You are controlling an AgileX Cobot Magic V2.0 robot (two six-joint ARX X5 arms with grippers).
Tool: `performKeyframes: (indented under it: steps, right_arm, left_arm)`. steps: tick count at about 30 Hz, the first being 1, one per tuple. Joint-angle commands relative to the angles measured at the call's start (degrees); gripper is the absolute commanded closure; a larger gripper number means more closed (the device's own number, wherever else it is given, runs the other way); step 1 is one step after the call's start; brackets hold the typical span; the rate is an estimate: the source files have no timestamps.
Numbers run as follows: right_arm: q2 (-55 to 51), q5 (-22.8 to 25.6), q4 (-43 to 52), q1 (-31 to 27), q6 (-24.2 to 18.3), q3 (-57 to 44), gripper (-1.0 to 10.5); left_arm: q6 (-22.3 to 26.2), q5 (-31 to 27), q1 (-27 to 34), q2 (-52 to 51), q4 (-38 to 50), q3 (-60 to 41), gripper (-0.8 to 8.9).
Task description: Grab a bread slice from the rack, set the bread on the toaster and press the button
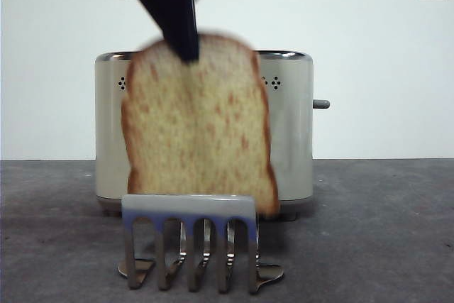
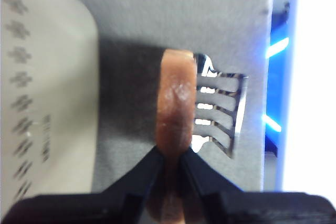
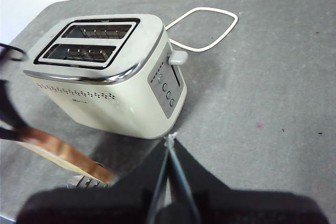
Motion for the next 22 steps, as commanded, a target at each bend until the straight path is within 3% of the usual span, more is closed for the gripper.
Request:
performKeyframes:
  steps: [1,6,13,18,22]
  right_arm:
    - [0.0,0.7,0.3,0.1,-0.7,0.2,9.5]
    - [0.0,1.7,0.2,0.0,-0.6,0.2,9.5]
    - [0.0,1.7,-0.3,0.1,0.0,0.2,9.5]
    - [0.0,1.7,-2.0,0.1,0.0,0.2,9.5]
    - [0.0,1.7,-2.9,0.0,0.0,0.2,9.5]
  left_arm:
    - [0.5,0.1,-1.3,-4.1,-1.6,0.1,8.22]
    - [0.7,-1.6,-3.8,-10.5,-5.2,2.0,8.22]
    - [-0.8,-5.6,-5.5,-12.9,-8.1,13.3,8.22]
    - [3.5,-15.5,-5.5,-12.5,-8.1,19.6,8.23]
    - [7.2,-19.8,-4.7,-12.2,-8.1,20.5,8.23]
